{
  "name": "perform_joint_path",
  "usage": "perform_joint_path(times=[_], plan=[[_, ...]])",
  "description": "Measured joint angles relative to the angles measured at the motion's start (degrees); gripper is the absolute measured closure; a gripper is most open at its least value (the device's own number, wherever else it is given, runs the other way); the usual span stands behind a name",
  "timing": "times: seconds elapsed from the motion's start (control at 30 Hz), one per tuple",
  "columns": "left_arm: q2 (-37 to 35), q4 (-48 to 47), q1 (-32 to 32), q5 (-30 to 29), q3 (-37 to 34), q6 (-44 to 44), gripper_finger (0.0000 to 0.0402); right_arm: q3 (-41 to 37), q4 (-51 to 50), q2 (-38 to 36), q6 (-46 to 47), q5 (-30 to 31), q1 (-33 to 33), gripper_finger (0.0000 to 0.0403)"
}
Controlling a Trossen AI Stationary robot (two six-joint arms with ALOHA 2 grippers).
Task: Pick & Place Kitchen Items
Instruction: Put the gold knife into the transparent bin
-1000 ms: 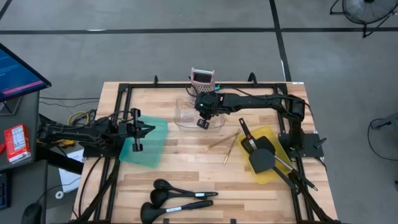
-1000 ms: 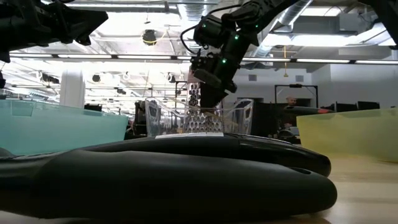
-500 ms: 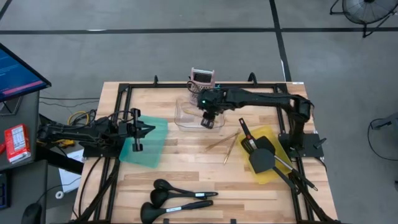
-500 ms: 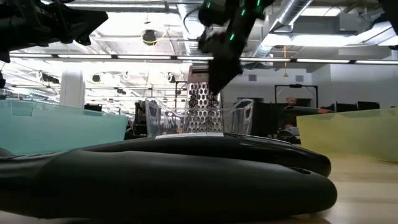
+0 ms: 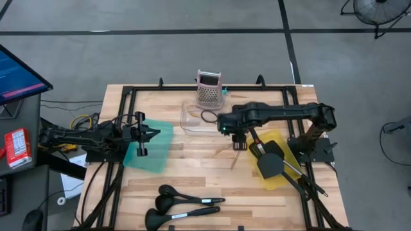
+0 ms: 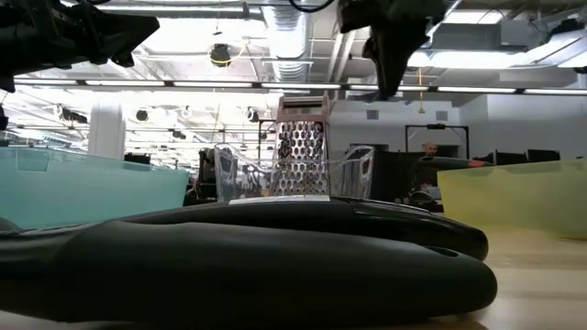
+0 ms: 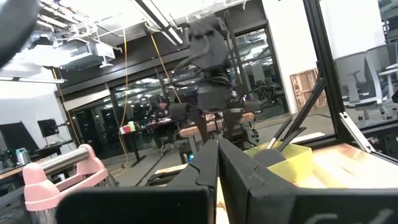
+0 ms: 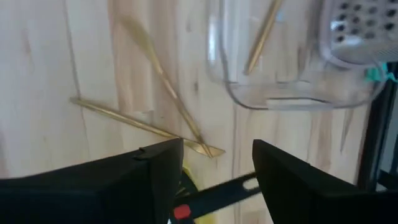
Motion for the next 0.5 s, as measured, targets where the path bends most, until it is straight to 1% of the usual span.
perform_joint_path(times=[0.17,0.27,0.4,0.5], plan=[[0.0,0.0,0.0,0.0,0.0,0.0,0.04,-6.9,4.1,0.1,-3.1,-0.5,1.0,0.0216],[0.0,0.0,0.0,0.0,0.0,0.0,0.04,-12.2,8.0,0.1,-4.5,-1.1,0.0,0.0218],[0.0,0.0,0.0,0.0,0.0,0.0,0.04,-18.5,13.0,0.1,-5.7,-3.8,-1.7,0.0218],[0.0,0.0,0.0,0.0,0.0,0.0,0.04,-22.1,16.5,0.1,-7.0,-3.8,-2.8,0.0219]])
